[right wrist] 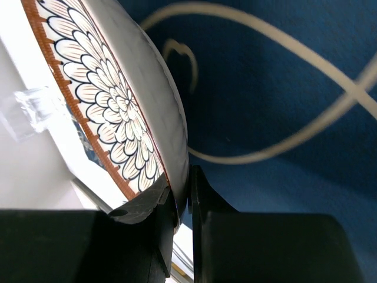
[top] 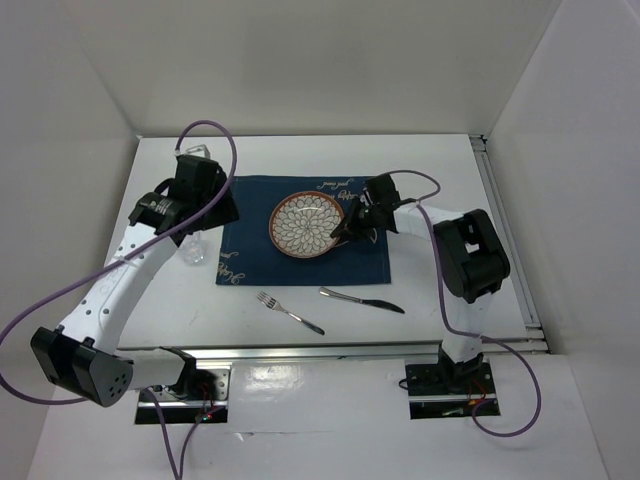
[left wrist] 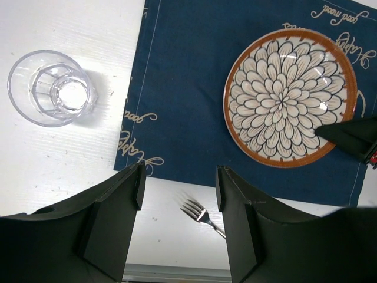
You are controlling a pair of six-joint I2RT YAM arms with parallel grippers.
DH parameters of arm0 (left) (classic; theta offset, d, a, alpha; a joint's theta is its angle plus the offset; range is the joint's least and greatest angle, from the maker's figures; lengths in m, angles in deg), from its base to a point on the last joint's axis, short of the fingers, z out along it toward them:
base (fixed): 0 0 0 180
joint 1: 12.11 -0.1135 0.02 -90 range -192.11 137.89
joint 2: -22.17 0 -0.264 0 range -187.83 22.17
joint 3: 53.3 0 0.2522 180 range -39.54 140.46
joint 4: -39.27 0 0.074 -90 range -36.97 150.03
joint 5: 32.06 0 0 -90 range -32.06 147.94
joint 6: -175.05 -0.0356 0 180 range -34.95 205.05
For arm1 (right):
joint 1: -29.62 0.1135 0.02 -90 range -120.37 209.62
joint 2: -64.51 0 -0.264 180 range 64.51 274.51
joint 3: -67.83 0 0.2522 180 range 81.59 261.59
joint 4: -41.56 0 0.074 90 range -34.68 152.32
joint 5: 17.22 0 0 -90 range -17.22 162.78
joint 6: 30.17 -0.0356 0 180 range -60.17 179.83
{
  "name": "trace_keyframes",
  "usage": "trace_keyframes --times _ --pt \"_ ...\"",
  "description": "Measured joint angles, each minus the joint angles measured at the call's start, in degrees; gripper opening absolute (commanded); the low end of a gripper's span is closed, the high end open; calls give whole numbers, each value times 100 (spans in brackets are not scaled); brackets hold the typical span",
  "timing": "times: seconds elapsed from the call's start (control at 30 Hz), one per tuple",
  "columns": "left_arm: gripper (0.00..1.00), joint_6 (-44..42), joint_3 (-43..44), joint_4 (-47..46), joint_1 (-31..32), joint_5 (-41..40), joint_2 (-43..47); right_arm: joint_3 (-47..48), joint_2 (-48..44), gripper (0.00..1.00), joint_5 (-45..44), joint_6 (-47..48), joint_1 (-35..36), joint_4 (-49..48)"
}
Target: Set the dinner table for one person
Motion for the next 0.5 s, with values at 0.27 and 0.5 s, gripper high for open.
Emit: trace_keyframes --times 0.27,0.5 --pt "67 2 -90 35 -4 -4 9 264 319 0 170 -258 0 -439" --pt "67 -2 -186 52 -4 -7 20 262 573 0 247 -402 0 -509"
